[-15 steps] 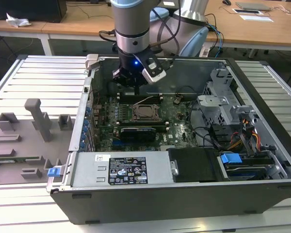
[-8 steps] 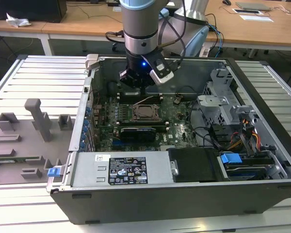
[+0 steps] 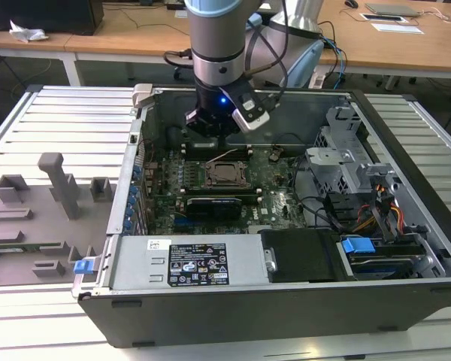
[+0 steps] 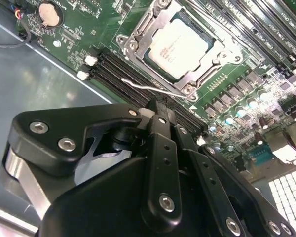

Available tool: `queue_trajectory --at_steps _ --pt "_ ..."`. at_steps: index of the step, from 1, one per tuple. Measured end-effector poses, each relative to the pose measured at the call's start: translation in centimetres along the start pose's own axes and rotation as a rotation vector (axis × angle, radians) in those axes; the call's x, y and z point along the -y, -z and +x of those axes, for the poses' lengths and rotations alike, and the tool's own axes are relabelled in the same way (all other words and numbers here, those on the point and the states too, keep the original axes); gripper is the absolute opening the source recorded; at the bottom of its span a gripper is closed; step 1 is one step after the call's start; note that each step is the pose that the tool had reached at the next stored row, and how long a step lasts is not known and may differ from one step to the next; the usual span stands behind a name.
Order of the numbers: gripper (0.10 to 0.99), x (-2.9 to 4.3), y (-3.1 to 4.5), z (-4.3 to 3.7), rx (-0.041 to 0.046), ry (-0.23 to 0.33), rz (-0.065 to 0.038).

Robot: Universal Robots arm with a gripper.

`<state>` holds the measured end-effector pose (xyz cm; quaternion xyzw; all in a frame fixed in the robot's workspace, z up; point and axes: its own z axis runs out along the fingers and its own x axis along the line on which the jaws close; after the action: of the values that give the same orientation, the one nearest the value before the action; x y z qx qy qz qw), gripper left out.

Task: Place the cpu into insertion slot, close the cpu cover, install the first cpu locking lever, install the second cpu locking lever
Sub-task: 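Install the first cpu locking lever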

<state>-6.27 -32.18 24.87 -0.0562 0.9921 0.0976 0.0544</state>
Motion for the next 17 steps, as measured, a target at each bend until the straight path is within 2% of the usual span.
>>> queue_trajectory --at_steps 6,8,13,16,17 --pt "0.106 0.12 -0.61 0.08 0.0003 0.000 0.011" --pt "0.106 0.16 -1.00 0.06 -0.0006 0.000 0.020" --pt "0.106 0.26 -1.42 -0.75 -0.0010 -0.004 0.026" --pt "0.106 -0.15 -1.66 -1.06 -0.0016 -0.004 0.033" --pt "0.106 -0.72 -1.88 -1.19 -0.0021 -0.004 0.039"
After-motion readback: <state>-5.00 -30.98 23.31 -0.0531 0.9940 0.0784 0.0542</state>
